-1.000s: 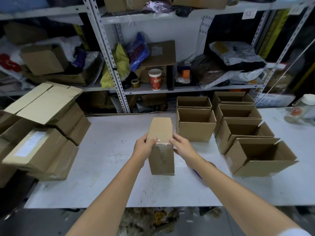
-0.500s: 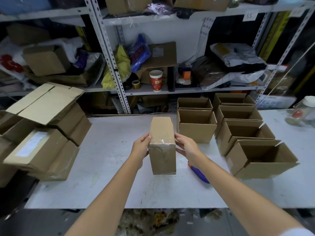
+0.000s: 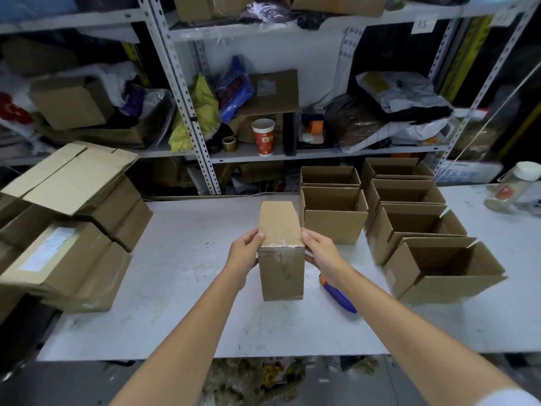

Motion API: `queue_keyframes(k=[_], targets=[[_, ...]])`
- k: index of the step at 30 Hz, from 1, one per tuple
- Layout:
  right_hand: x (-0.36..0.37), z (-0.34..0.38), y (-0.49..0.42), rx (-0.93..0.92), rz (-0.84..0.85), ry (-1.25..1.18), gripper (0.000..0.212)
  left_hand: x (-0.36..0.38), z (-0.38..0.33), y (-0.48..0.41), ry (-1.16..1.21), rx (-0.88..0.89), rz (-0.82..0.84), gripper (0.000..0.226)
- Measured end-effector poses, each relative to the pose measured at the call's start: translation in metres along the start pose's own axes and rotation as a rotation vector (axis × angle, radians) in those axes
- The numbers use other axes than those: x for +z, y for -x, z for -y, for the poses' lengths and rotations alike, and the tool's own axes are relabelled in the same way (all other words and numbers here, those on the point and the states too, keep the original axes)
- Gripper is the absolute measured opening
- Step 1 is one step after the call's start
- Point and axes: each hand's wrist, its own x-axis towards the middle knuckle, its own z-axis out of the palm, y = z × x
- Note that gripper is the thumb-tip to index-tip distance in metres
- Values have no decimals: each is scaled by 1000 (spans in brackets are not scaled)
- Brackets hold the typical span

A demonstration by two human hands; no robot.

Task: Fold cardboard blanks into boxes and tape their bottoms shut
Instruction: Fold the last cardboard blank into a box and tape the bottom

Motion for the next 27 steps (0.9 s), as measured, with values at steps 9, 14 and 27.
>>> queue_keyframes(k=[9, 14, 27], targets=[[5, -5, -1, -103, -46, 65, 35, 14, 6, -2, -84, 98, -11, 45], [0, -1, -3, -120, -101, 80, 32, 13, 7, 0, -133, 124, 100, 55], [11, 0, -1, -388, 138, 909, 84, -19, 1, -3, -312, 153, 68, 39]])
